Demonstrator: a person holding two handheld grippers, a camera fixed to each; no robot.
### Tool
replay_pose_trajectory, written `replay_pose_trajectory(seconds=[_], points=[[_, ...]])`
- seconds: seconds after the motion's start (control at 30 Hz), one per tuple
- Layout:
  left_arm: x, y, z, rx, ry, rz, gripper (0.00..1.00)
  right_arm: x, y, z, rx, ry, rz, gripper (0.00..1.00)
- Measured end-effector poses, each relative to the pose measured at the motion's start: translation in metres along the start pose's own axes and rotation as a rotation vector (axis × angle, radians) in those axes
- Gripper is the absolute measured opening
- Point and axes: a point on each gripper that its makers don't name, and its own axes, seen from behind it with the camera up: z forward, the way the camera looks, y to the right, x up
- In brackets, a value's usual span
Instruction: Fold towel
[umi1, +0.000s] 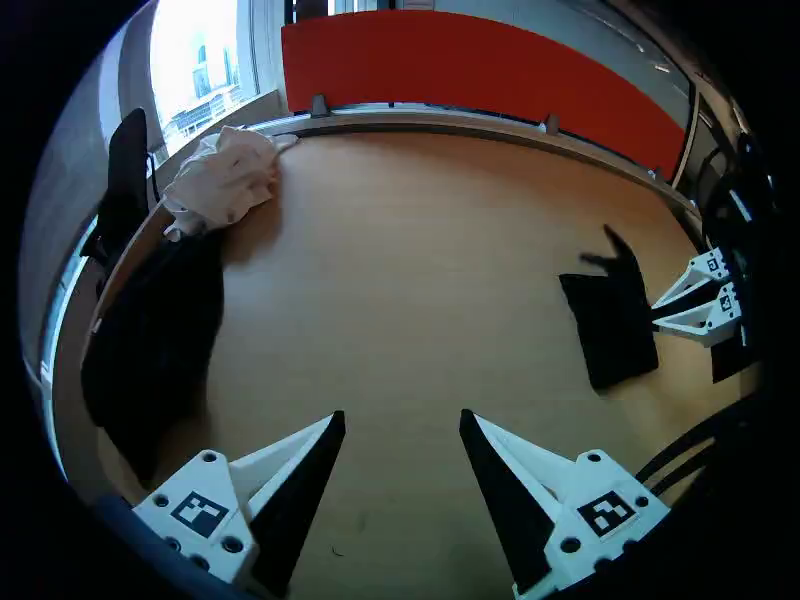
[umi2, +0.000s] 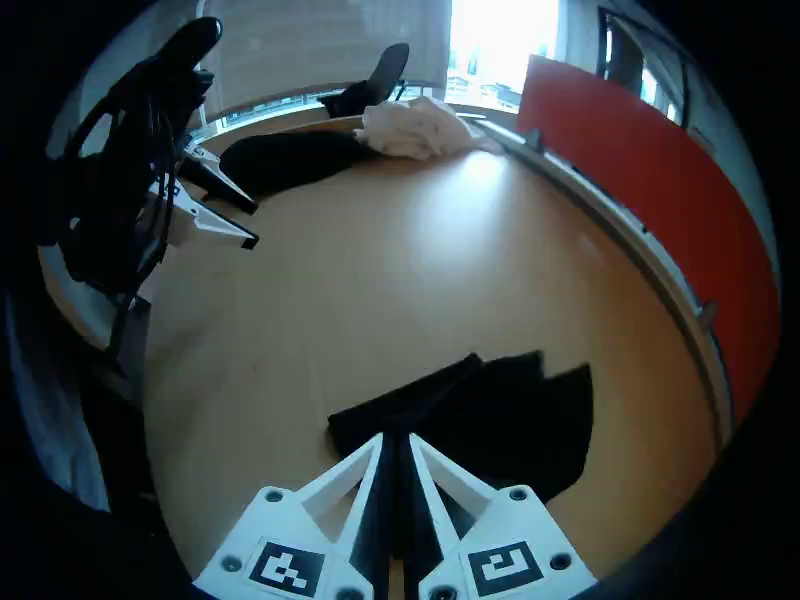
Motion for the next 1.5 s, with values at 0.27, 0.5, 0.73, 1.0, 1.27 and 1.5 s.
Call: replay_pose_trajectory(seconds=[0.27, 0.5, 0.73, 1.0, 1.27, 1.5], points=[[-0.005, -0.007, -0.004, 0.009, -0.003, -0.014, 0.85, -0.008, -0.003, 0.013, 0.02, -0.023, 0.025, 0.04], [-0.002, -0.005, -0.002, 0.005, -0.003, -0.007, 0.85, -0.011, 0.0, 0.012, 0.016, -0.029, 0.033, 0.11], [0.0, -0.004, -0.002, 0.004, -0.001, -0.006, 0.85, -0.015, 0.005, 0.01, -0.001, -0.037, 0.059, 0.63], [-0.001, -0.005, -0.003, 0.007, -0.003, -0.004, 0.85, -0.019, 0.006, 0.007, -0.01, -0.036, 0.071, 0.79], [-0.001, -0.004, -0.004, 0.007, -0.003, -0.007, 0.85, -0.039, 0.007, 0.005, -0.03, -0.061, 0.095, 0.79], [-0.001, -0.003, -0.003, 0.005, -0.004, -0.004, 0.84, -0.066, 0.008, -0.003, -0.05, -0.092, 0.129, 0.79]])
